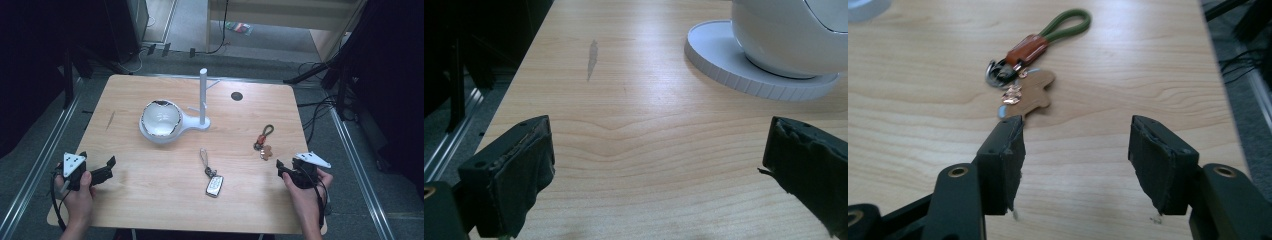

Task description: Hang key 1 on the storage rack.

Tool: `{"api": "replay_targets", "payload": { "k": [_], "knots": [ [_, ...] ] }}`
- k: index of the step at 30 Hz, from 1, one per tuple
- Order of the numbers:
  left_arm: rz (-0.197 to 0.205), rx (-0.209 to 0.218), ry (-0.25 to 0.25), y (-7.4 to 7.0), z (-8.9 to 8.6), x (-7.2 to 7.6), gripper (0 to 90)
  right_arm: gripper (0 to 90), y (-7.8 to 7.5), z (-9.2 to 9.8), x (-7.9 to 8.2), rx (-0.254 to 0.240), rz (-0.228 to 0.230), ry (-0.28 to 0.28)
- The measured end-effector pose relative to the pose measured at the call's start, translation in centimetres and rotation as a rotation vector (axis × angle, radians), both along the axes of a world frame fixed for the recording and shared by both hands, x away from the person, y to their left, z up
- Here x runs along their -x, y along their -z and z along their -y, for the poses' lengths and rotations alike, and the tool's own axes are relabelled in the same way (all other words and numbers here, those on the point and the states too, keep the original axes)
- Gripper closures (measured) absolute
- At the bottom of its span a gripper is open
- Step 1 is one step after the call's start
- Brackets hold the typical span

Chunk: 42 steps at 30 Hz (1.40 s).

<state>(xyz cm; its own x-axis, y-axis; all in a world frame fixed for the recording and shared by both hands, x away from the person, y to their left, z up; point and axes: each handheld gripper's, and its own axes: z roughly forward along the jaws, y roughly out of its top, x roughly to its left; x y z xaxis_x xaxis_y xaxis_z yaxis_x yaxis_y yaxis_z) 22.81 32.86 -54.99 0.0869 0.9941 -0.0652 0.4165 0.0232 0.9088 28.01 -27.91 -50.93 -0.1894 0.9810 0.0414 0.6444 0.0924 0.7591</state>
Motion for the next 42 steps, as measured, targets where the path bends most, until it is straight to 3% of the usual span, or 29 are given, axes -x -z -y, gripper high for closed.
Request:
{"api": "replay_targets", "payload": {
  "k": [3, 5, 18, 19, 21, 22, 28, 42],
  "knots": [
    [0.002, -0.005, 0.001, 0.0, 0.1, 0.0, 0.6, 41.5, -0.3, -0.3, -0.3, 0.014, -0.005, 0.012],
    [0.001, -0.002, 0.003, 0.0, 0.1, 0.1, 0.6, 41.8, -0.8, -0.5, -0.9, -0.003, -0.052, 0.007],
    [-0.005, 0.006, 0.013, 0.0, 0.0, 0.0, 0.5, 44.2, -3.1, -1.3, -4.2, 0.017, -0.127, 0.005],
    [-0.005, 0.007, 0.013, 0.0, 0.0, 0.0, 0.6, 44.6, -3.4, -1.5, -4.7, 0.037, -0.129, 0.004],
    [-0.007, 0.011, 0.012, 0.0, 0.0, 0.0, 0.6, 44.9, -3.5, -1.6, -5.0, 0.047, -0.129, 0.005],
    [-0.007, 0.014, 0.013, 0.0, 0.0, 0.0, 0.5, 45.0, -3.7, -1.9, -5.6, 0.07, -0.145, 0.006],
    [-0.004, 0.022, 0.007, 0.0, -0.1, -0.1, 0.6, 46.0, -3.9, -2.8, -7.3, 0.097, -0.199, -0.01],
    [-0.006, 0.027, 0.004, 0.0, -0.1, -0.1, 0.6, 46.9, -4.3, -4.3, -10.4, 0.094, -0.282, -0.026]
  ]
}}
